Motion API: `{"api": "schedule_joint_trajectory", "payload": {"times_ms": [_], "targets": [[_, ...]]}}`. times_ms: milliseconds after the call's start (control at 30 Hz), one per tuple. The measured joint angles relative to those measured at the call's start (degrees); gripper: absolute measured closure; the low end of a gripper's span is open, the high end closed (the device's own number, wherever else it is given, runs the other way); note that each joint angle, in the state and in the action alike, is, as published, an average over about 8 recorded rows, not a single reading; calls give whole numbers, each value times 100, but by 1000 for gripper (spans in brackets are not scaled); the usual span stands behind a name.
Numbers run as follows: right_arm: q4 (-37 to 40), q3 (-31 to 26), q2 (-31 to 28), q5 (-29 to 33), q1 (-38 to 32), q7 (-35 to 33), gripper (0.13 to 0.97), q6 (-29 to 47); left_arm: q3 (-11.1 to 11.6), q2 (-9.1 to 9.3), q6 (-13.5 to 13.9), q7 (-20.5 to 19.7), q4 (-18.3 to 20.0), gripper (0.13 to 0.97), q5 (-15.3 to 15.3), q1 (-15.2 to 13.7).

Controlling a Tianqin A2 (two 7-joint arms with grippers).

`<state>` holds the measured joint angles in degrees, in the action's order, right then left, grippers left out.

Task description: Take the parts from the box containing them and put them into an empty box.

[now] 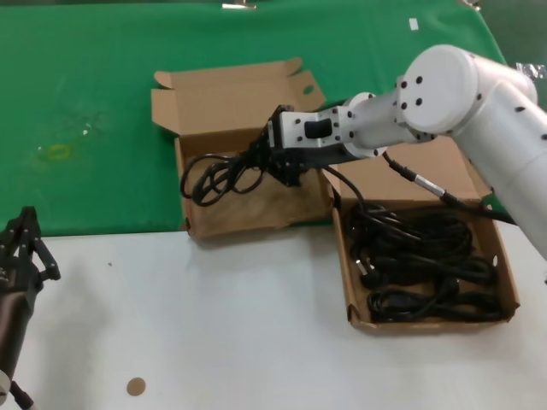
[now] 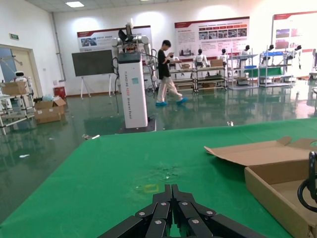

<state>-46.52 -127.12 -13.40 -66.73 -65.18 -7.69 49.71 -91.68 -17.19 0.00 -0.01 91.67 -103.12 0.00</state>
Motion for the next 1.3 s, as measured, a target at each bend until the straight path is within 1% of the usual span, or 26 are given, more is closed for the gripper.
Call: {"api": "schedule_joint_trajectory", "payload": {"times_ms": [200, 467, 567, 733, 767, 1033, 1167, 1267, 1300], "targets": [[585, 12, 194, -31, -172, -333, 937, -230, 0, 0, 0, 0, 0, 945, 0, 0], [1104, 42, 349, -107, -338, -657, 898, -386, 0, 0, 0, 0, 0, 945, 0, 0], [1119, 37, 348, -111, -356, -675, 856, -377, 0, 0, 0, 0, 0, 945, 0, 0], [939, 17, 281, -87, -327, -573, 787, -298, 0, 0, 0, 0, 0, 945, 0, 0], [905, 15, 269, -83, -320, -552, 787, -285, 0, 0, 0, 0, 0, 945, 0, 0], [795, 44, 242, -109, -242, -503, 605, -306, 0, 0, 0, 0, 0, 925, 0, 0], [646, 141, 224, -207, -54, -467, 605, -436, 0, 0, 0, 0, 0, 914, 0, 0], [480, 251, 205, -318, 158, -427, 522, -581, 0, 0, 0, 0, 0, 914, 0, 0], [418, 292, 198, -359, 237, -412, 494, -636, 0, 0, 0, 0, 0, 901, 0, 0]]}}
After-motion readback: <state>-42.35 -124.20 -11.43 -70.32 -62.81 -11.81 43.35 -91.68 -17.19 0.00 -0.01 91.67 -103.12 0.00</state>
